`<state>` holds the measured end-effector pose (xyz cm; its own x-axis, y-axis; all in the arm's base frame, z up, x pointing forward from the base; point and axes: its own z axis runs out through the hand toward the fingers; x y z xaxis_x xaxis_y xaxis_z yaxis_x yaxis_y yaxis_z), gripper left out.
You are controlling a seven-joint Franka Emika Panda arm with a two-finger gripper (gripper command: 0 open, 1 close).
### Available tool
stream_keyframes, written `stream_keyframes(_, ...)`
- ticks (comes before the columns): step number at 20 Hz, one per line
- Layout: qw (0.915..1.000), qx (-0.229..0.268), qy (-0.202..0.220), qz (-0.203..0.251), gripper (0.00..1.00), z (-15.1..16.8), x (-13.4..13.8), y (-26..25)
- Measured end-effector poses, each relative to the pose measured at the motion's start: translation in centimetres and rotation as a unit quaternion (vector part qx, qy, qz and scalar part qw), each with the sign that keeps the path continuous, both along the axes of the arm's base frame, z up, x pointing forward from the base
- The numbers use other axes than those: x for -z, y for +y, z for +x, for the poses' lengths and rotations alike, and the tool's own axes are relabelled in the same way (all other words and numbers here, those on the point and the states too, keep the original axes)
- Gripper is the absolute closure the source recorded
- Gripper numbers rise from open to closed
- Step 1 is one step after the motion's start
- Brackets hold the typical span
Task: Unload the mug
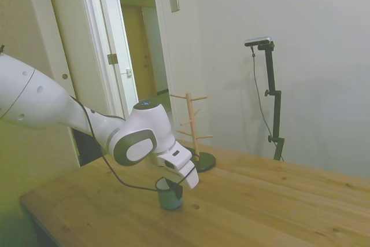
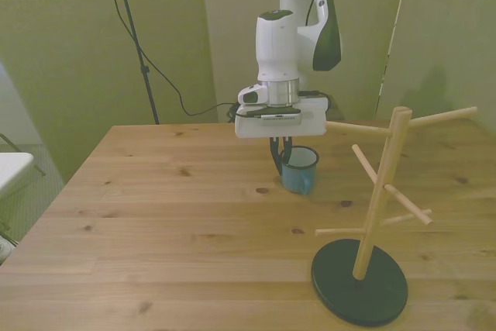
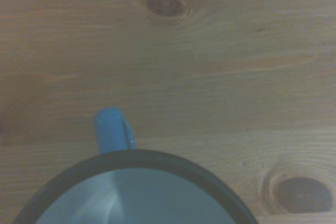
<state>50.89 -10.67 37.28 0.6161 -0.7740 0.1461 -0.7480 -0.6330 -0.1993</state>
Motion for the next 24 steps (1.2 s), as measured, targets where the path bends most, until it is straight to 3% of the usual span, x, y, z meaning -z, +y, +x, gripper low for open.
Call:
stream_keyframes(6,0.9998,0.005,-0.013,-0.011,0.0,0.1,-1.4,-1.6)
stream_keyframes(14,0.9976,-0.008,-0.066,-0.023,0.0,1.5,-9.1,-1.1)
stream_keyframes(18,0.9975,-0.037,-0.06,-0.004,0.0,2.2,-11.9,2.8)
stream_keyframes(24,0.999,-0.041,-0.014,0.01,0.0,2.4,-12.9,6.4)
